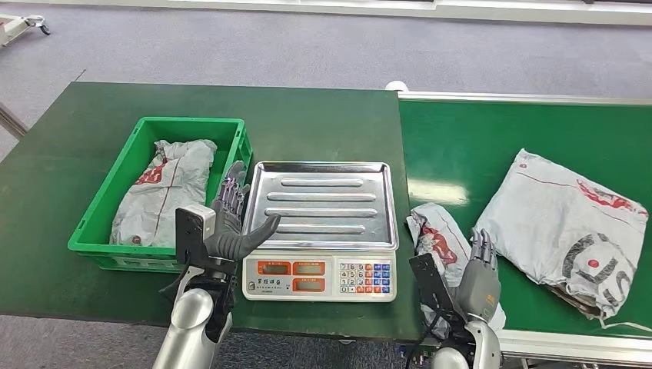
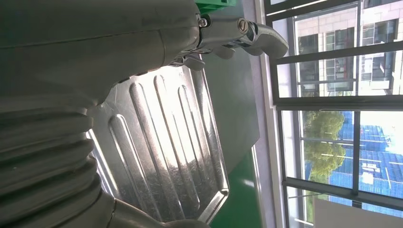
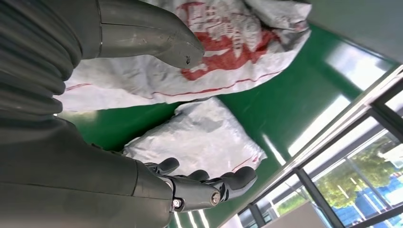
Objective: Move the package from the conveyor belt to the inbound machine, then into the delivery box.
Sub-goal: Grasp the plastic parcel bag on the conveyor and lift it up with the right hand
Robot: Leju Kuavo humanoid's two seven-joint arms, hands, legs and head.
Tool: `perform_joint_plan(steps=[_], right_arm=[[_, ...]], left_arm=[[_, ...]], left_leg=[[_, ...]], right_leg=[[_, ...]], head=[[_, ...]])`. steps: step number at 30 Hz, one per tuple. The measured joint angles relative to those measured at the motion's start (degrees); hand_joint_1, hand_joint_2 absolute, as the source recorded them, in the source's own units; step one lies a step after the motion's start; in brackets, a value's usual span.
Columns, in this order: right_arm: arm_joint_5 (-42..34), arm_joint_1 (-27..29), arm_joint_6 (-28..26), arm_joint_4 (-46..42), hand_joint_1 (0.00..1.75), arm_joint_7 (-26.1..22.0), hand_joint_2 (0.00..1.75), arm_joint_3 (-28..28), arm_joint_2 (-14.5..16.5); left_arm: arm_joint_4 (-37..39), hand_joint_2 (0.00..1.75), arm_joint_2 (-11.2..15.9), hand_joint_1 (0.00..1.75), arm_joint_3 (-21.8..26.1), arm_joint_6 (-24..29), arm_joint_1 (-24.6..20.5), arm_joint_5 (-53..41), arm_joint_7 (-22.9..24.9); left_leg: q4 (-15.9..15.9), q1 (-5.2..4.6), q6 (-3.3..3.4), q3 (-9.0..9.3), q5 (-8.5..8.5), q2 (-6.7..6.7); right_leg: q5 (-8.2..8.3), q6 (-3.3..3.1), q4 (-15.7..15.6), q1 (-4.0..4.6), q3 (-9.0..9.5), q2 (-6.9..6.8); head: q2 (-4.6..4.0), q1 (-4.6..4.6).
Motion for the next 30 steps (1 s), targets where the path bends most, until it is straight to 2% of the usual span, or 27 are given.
perform_joint_plan(steps=[6,10,12,17,22,30], right_arm=[[-0.51,2.45,3.51,-2.00,0.00,2.35,1.75,-1.09,0.05],[-4.07,1.88,6.68,1.49,0.00,3.04,1.75,-3.59,0.08],[-7.86,0.44,6.76,6.79,0.00,0.71,1.75,-5.90,0.07],[-16.14,-5.24,4.44,22.80,0.00,-10.16,1.75,-12.53,-0.01],[-17.90,-9.22,4.12,31.12,0.00,-11.77,1.75,-15.89,0.00],[-20.54,-12.78,5.61,37.22,0.00,-13.02,1.75,-18.22,-0.01]], left_arm=[[-0.52,1.75,-0.01,0.00,0.00,-0.04,0.08,0.00,-0.04],[-0.93,1.75,-0.02,0.00,0.00,-0.28,0.16,-0.01,0.04],[-1.14,1.75,0.00,0.00,0.00,-0.36,0.22,0.00,0.12],[-2.45,1.75,0.12,0.00,-0.01,-0.13,0.84,0.20,0.22],[-3.87,1.75,0.15,0.00,-0.07,-0.08,1.28,0.35,0.26],[-5.01,1.75,0.15,0.00,-0.21,0.00,1.33,0.35,0.96]], left_leg=[[0.00,0.00,0.04,0.00,-0.06,0.00],[0.00,0.00,0.05,0.01,-0.07,0.00],[0.00,0.00,0.05,0.01,-0.07,0.00],[0.01,0.00,0.07,0.15,-0.07,0.02],[0.01,0.00,0.11,0.50,-0.19,0.06],[0.01,0.10,0.27,1.45,-0.53,0.32]], right_leg=[[-0.04,0.03,0.00,0.00,0.01,0.00],[-0.04,0.04,-0.01,-0.01,0.03,0.00],[-0.03,0.05,-0.01,-0.01,0.05,0.00],[-0.03,0.06,-0.03,-0.02,0.18,-0.02],[-0.15,0.11,-0.09,0.01,0.54,0.01],[-0.63,0.25,-0.37,0.02,1.53,0.10]], head=[[0.00,0.00],[0.00,0.01],[0.00,0.00],[0.00,-0.01],[0.00,-0.01],[0.00,0.00]])
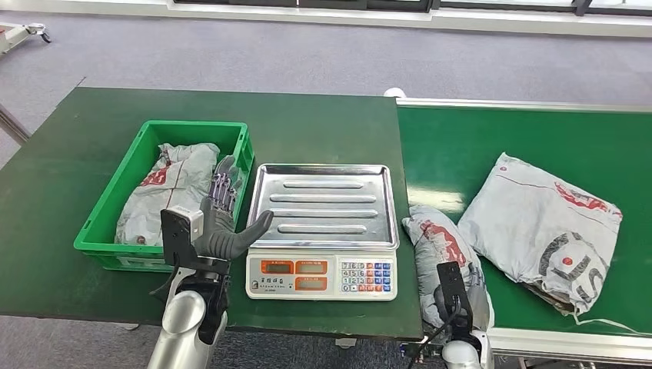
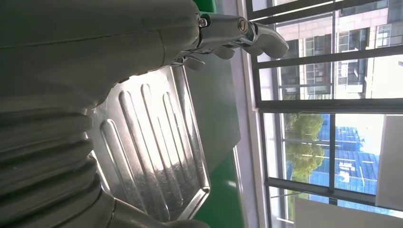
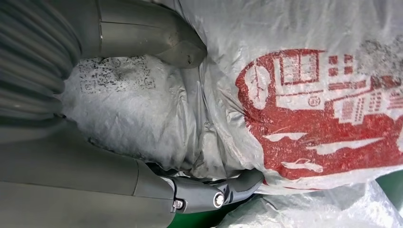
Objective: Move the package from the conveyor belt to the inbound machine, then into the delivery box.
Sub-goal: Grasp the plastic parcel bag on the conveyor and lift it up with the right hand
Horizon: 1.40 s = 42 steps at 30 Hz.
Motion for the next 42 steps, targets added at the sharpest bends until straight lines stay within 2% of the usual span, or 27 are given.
perform_joint_plan(steps=[4,8,14,20,31,42], right_arm=[[-1.39,-1.51,0.54,2.58,0.00,-1.08,1.75,-1.06,-0.10],[-1.89,-2.42,0.93,4.10,1.75,-1.39,1.75,-1.77,-0.18],[-2.79,-3.17,2.01,4.67,1.75,-3.50,1.75,-2.79,-0.28],[-1.70,-2.29,2.34,1.23,1.75,-1.11,1.75,-2.68,-0.19],[-1.47,-0.48,2.60,-5.48,1.75,0.95,1.75,-0.18,-0.07],[-1.57,0.33,2.60,-7.44,1.75,1.03,1.75,0.30,-0.06]], left_arm=[[-0.32,1.75,0.00,0.00,-0.28,0.01,-0.01,0.00,0.13],[-0.65,1.75,0.00,0.00,-0.44,0.01,-0.01,-0.02,0.15],[-1.13,1.75,-0.01,0.00,-0.75,0.00,-0.01,-0.31,0.12],[-1.19,1.75,0.00,0.00,-0.79,-0.02,0.00,-0.87,0.09],[-1.08,1.75,0.04,0.00,-0.79,-0.02,0.00,-1.05,0.09],[-1.01,1.75,0.04,0.00,-0.79,-0.02,0.00,-1.05,0.09]], left_leg=[[0.00,0.03,0.10,0.44,-0.13,0.09],[0.00,0.05,0.31,0.95,-0.26,0.09],[0.01,0.06,0.64,1.25,-0.34,0.15],[0.04,0.04,0.75,1.29,-0.46,0.13],[0.00,0.05,0.68,0.69,-0.51,0.08],[-0.01,0.05,0.66,0.41,-0.52,0.05]], right_leg=[[-0.08,0.12,-0.28,0.02,0.53,0.09],[-0.18,0.26,-0.53,0.04,1.18,0.10],[-0.16,0.39,-0.78,0.03,1.61,0.23],[0.23,0.73,-0.83,0.01,1.72,0.21],[0.11,0.60,-0.74,0.03,1.15,0.16],[0.06,0.55,-0.72,0.02,0.88,0.11]], head=[[0.00,0.00],[0.00,0.00],[0.00,0.01],[0.00,0.01],[0.00,0.00],[0.00,0.00]])
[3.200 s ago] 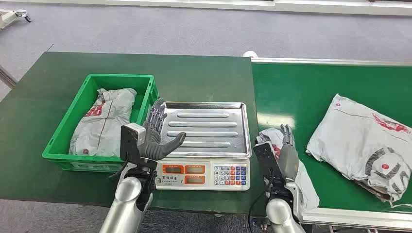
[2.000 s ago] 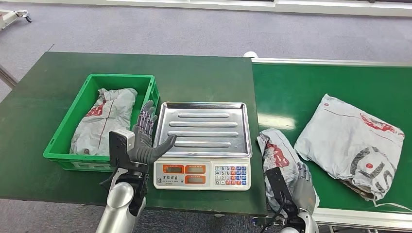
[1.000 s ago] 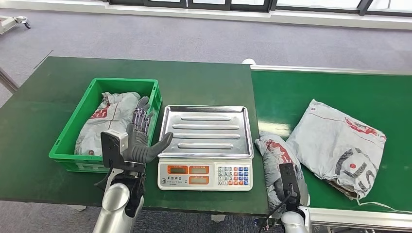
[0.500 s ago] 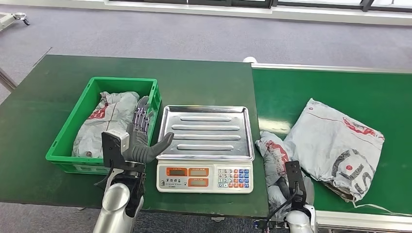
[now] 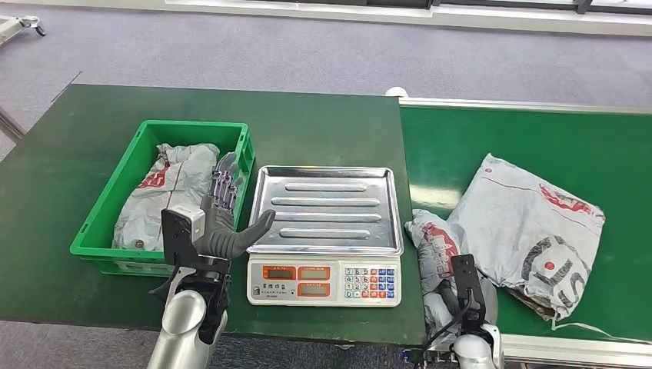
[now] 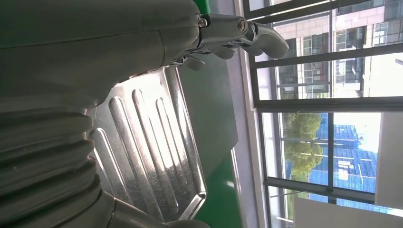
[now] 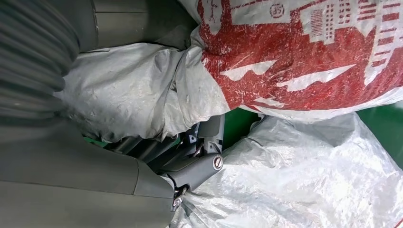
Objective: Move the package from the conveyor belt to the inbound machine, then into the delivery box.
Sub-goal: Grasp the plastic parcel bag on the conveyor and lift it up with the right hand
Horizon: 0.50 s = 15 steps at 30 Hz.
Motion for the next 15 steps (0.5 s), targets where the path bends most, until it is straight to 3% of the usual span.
perform_joint_plan(steps=[7,15], right_arm=[[-0.30,1.50,-1.98,-3.74,1.75,-1.68,1.75,0.61,0.03],[6.84,4.54,-4.30,-27.65,1.75,-2.40,1.75,6.65,-0.35]], left_arm=[[0.01,1.75,0.00,0.00,0.00,0.00,0.00,-0.12,-0.15],[0.27,1.75,0.07,0.00,0.02,0.27,0.05,-1.09,-2.20]], left_leg=[[0.00,-0.01,-0.01,-0.19,0.01,-0.16],[0.02,-0.14,-0.03,-0.61,0.12,-0.30]], right_leg=[[-0.01,-0.01,0.05,-0.02,-0.13,-0.09],[0.02,0.00,0.22,-0.16,-0.59,-0.17]], head=[[0.00,0.01],[0.00,0.01]])
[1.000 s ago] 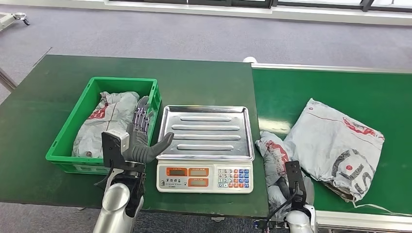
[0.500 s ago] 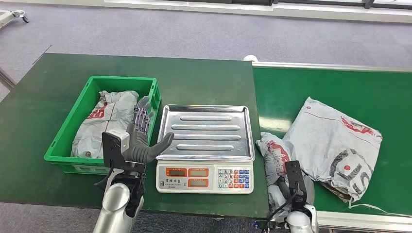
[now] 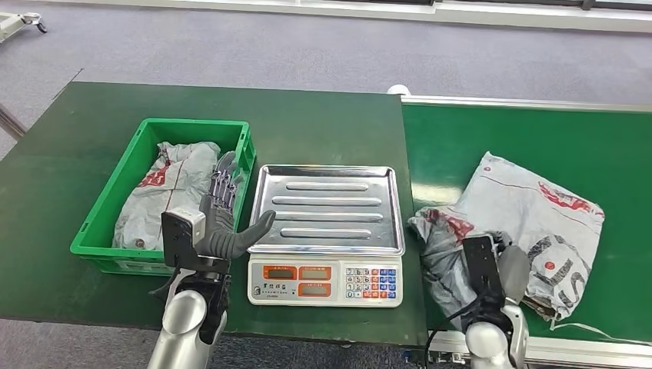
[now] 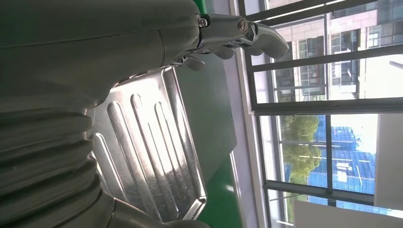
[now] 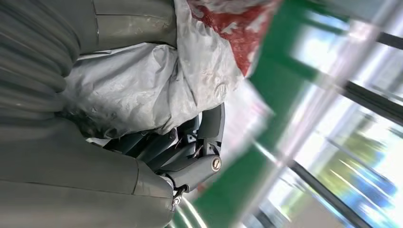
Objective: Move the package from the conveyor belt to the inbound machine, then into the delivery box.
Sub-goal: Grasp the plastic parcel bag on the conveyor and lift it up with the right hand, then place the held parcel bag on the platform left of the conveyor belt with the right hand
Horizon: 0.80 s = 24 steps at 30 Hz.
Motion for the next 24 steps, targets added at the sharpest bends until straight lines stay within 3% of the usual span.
perform_joint_plan(steps=[7,24], right_arm=[[4.67,-3.25,-2.86,-8.76,1.75,1.35,1.75,6.71,-3.24],[4.06,-7.53,-6.18,-6.89,1.75,1.14,1.75,11.47,-6.61]], left_arm=[[1.53,1.75,0.16,0.00,0.00,0.53,0.04,-0.02,-2.26],[3.20,1.75,1.69,0.00,0.00,2.11,0.02,2.30,-3.41]], left_leg=[[0.00,0.00,-0.01,0.00,0.01,0.02],[0.00,0.00,-0.06,-0.04,0.04,-0.01]], right_leg=[[0.00,0.00,0.01,0.00,-0.04,0.01],[0.00,0.00,0.04,0.00,-0.08,0.00]], head=[[0.00,-0.01],[0.00,-0.01]])
